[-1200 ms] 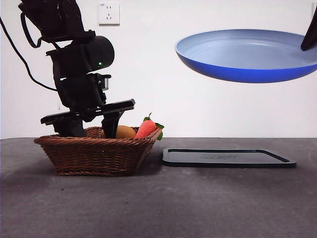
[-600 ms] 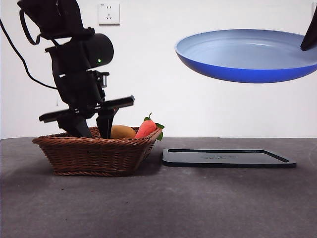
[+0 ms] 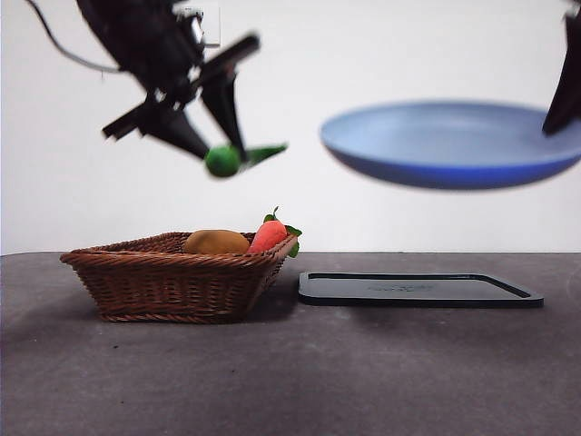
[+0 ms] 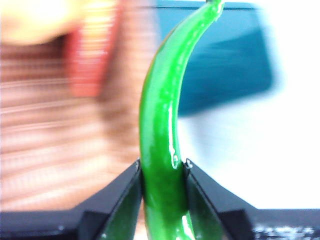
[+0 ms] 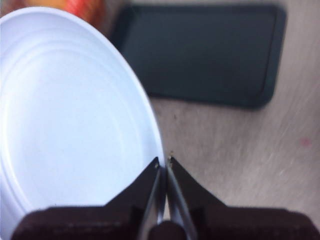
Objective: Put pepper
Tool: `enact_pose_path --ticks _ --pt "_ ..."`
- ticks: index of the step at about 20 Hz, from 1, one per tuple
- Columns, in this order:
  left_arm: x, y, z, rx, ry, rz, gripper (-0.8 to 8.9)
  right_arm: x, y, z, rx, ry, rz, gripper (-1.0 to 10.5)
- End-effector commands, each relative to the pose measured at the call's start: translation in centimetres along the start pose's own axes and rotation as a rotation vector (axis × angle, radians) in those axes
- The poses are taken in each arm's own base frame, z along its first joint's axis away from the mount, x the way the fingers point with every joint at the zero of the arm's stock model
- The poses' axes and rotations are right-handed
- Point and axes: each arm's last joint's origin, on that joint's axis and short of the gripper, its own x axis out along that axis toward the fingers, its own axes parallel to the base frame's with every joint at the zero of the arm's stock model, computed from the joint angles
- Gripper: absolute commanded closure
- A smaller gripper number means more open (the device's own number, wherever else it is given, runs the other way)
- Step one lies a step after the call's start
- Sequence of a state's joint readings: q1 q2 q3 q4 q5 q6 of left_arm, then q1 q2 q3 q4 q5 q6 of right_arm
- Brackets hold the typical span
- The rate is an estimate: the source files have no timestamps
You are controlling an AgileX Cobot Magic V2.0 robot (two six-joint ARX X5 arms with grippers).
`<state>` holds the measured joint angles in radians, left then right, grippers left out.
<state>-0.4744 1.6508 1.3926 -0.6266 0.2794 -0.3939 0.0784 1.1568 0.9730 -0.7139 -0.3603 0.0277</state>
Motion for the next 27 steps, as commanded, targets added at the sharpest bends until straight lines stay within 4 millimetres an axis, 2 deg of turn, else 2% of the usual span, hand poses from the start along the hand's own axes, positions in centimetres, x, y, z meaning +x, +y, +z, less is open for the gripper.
enact_pose_path --ticks 1,5,9,12,14,19,23,27 --pt "-0.4 -2.4 -0.4 0.078 0.0 -0.069 7.03 2.3 -0.5 0.9 0.067 0.042 0.012 9.4" --pt "0.8 -6.0 -2.4 0.222 0.042 -0.095 7.03 6.4 -0.8 0.7 0.131 0.161 0.05 9.4" --pt "3.1 -8.4 -4.6 0.344 0.095 -0.064 7.03 7.6 0.1 0.8 0.131 0.173 0.096 9.4" --pt "5.1 -8.7 -5.3 0.373 0.092 0.038 7.03 7.7 0.5 0.7 0.13 0.182 0.104 9.4" --pt "5.8 -8.7 -5.5 0.376 0.103 0.043 7.03 7.8 0.8 0.6 0.122 0.187 0.109 9.4" --pt "6.0 -8.7 -5.6 0.388 0.106 0.046 6.98 7.8 0.9 0.6 0.123 0.191 0.14 9.4" --pt "6.0 -8.7 -5.7 0.39 0.11 0.061 6.14 7.8 1.0 0.6 0.125 0.194 0.16 9.4" --pt "6.0 -8.7 -5.7 0.384 0.109 0.059 6.07 7.8 1.0 0.6 0.125 0.194 0.16 9.4"
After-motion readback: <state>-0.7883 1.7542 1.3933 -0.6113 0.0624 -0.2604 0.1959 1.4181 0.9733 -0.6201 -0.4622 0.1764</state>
